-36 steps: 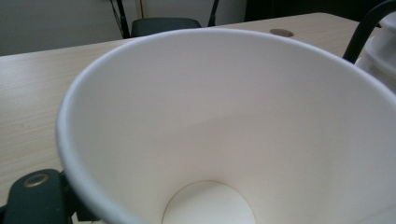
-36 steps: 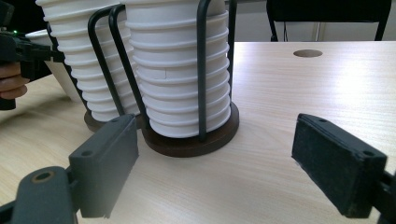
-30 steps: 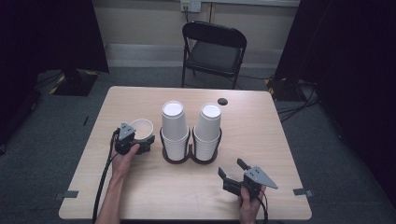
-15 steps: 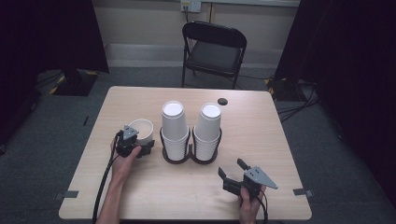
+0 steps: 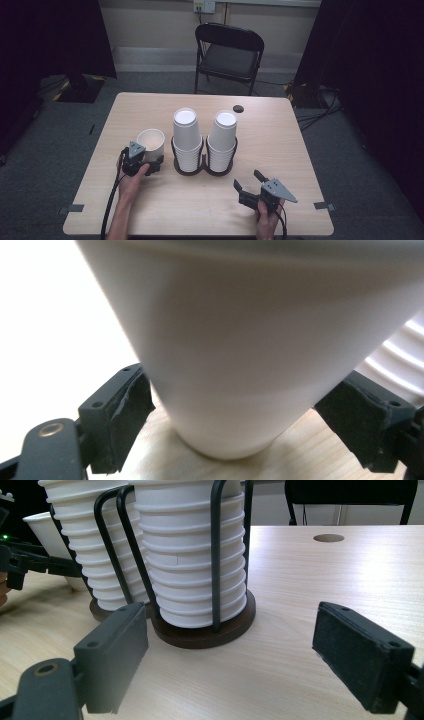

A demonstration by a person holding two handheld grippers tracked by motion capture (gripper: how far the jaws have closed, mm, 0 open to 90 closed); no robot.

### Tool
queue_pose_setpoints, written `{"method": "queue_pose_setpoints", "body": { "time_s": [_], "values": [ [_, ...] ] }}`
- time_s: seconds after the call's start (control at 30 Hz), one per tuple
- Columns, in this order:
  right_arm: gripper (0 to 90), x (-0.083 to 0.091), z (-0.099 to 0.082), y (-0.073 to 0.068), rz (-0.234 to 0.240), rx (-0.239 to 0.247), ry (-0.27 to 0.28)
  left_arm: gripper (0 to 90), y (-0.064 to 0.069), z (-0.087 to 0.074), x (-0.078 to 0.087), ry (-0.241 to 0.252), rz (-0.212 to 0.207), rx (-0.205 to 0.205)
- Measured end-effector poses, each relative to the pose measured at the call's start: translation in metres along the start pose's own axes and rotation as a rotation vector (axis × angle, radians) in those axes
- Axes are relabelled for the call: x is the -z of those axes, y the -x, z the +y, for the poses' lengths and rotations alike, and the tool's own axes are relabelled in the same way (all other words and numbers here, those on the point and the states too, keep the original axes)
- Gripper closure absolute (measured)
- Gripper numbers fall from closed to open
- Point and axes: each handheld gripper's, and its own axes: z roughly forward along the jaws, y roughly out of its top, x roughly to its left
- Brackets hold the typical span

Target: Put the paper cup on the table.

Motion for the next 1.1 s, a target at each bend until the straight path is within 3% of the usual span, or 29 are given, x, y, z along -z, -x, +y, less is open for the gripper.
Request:
{"method": "queue_pose_setpoints", "body": {
  "time_s": [0.4,0.5,0.63,0.77,0.83,0.97,1.1],
  "values": [
    [14.0,0.000,0.000,0.000,0.000,-0.003,-0.002,15.6,0.002,-0.011,0.020,0.035,-0.016,-0.022],
    [14.0,0.000,0.000,0.000,0.000,-0.005,0.000,15.6,0.004,-0.016,0.030,0.088,-0.032,-0.001],
    [14.0,0.000,0.000,0.001,0.002,-0.006,-0.002,15.7,0.007,-0.021,0.039,0.121,-0.042,0.017],
    [14.0,0.001,0.000,0.000,0.004,-0.007,0.001,15.8,0.014,-0.024,0.049,0.150,-0.043,0.008],
    [14.0,0.001,0.000,0.001,0.004,-0.007,0.001,15.8,0.022,-0.029,0.058,0.190,-0.051,0.003],
    [14.0,0.001,0.000,0.000,0.003,-0.005,0.004,15.7,0.034,-0.033,0.066,0.214,-0.056,-0.023],
    [14.0,0.001,0.000,0.000,0.006,-0.008,0.007,15.8,0.045,-0.037,0.070,0.235,-0.067,-0.019]
  ]
}}
